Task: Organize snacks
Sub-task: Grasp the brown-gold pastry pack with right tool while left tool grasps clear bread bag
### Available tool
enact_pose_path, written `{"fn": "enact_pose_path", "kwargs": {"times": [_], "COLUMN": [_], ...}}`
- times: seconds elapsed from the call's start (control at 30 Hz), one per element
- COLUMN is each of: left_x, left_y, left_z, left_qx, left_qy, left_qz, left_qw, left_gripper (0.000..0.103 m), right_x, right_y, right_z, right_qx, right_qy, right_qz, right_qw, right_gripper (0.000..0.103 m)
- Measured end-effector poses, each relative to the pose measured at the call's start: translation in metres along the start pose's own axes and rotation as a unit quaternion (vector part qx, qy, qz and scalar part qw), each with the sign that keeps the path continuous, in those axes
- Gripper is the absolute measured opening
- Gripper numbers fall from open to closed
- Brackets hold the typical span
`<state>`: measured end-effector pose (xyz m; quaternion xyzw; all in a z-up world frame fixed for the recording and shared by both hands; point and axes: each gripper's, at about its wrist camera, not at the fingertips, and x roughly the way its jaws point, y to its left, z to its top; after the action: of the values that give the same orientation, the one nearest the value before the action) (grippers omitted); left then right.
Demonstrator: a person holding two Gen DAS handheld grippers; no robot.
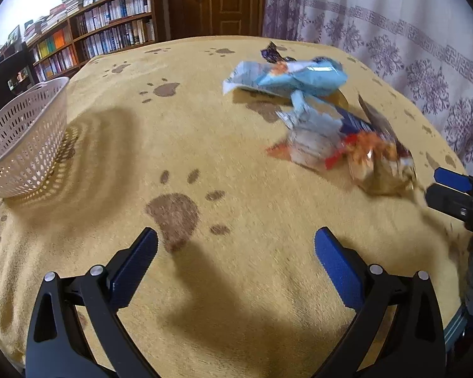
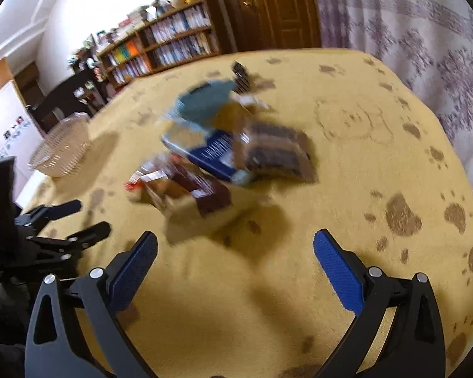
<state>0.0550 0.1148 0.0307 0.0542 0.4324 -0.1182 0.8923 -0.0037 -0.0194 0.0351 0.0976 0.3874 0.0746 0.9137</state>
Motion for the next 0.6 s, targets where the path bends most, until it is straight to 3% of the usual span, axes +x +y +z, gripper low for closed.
{"fn": "enact_pose_path", "kwargs": {"times": [0.23,0.6], "left_x": [-0.005,-0.003], "left_y": [0.012,0.025], "left_z": [0.01,0.018], "left_qx": [-0.011,-0.024], "left_qy": [-0.01,-0.015], "left_qz": [0.005,0.01], "left_qw": [0.9999,0.9996], "left_gripper": [0.101,0.101], "right_x": [0.009,0.055], "right_y": [0.03,0.043], "right_z": [0.016,0.03], "right_qx": [-0.072,-0.105], "right_qy": [-0.017,0.031], "right_qz": [0.012,0.013], "right_qw": [0.997,0.994], "right_gripper": [0.098,0.098]}}
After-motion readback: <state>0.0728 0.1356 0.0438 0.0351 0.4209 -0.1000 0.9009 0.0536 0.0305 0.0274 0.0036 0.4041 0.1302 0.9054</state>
